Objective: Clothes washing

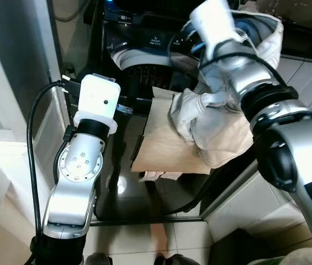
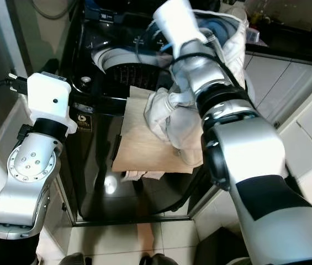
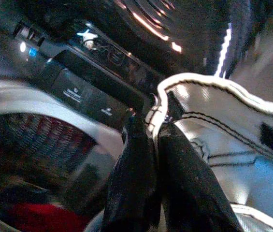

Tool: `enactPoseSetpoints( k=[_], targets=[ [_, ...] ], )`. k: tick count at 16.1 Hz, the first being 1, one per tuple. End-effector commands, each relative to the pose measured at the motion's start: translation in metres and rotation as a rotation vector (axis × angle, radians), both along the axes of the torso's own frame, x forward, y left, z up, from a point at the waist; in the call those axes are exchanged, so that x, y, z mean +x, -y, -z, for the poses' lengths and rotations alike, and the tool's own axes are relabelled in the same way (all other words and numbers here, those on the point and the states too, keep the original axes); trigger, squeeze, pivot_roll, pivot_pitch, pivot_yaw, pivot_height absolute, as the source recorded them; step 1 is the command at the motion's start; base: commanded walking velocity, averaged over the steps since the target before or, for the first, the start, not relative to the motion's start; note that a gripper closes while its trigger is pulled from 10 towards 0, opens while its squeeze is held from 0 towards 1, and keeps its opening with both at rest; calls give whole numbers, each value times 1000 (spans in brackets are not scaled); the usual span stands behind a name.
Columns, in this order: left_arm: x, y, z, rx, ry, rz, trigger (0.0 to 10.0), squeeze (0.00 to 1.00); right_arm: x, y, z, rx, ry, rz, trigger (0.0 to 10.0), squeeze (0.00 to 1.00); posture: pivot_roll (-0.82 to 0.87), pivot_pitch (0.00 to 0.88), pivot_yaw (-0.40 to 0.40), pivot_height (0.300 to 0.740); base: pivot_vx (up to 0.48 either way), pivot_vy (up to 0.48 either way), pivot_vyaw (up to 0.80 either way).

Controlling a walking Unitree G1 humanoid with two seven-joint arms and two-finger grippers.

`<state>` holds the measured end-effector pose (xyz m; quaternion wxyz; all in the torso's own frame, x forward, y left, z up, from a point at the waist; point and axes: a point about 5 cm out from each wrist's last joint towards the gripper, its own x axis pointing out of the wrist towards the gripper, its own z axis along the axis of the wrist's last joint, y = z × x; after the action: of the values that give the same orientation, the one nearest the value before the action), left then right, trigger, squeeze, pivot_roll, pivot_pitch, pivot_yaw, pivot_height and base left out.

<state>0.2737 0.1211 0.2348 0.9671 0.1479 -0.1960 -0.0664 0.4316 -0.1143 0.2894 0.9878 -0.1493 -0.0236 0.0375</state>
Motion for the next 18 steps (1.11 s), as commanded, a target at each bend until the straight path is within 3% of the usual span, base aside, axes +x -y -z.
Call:
enactPoseSetpoints(
  k=[1,3,5,6,8,9,11,14,16,18],
  targets=[
    [-1,5,0,11,-17,24,10000,0,1,13,3,177,-48,38,10000,0,204,2,-167,740,0,0,0],
    [1,6,0,15,-18,14,10000,0,1,16,-12,264,8,40,10000,0,200,0,-170,740,0,0,0],
    [1,1,-2,10,-3,-20,10000,0,-4,19,-65,347,256,-2,10000,0,208,0,-174,740,0,0,0],
    [1,-6,-4,-4,6,-45,10000,0,-22,33,-125,376,549,-60,10000,0,182,0,-162,740,0,0,0],
    [3,-10,-7,-16,18,-46,10000,0,-46,55,-170,389,783,-112,10000,0,150,0,-147,740,0,0,0],
    [6,-11,-11,-15,32,-44,10000,0,-60,69,-185,350,903,-122,10000,0,108,0,-128,740,0,0,0],
    [16,-14,-20,-19,50,-71,10000,0,-75,90,-190,287,1020,-76,10000,0,75,0,-108,740,0,0,0],
    [27,-9,-39,2,120,-49,10000,0,-82,119,-178,265,1082,59,10000,0,33,0,-71,740,0,0,0],
    [25,7,-54,-36,174,93,10000,0,-76,121,-159,269,1048,86,10000,0,18,0,-53,740,240,0,0],
    [22,13,-61,-52,224,112,10000,0,-77,110,-161,237,1069,55,10000,0,12,0,-46,740,480,0,0]
  ],
)
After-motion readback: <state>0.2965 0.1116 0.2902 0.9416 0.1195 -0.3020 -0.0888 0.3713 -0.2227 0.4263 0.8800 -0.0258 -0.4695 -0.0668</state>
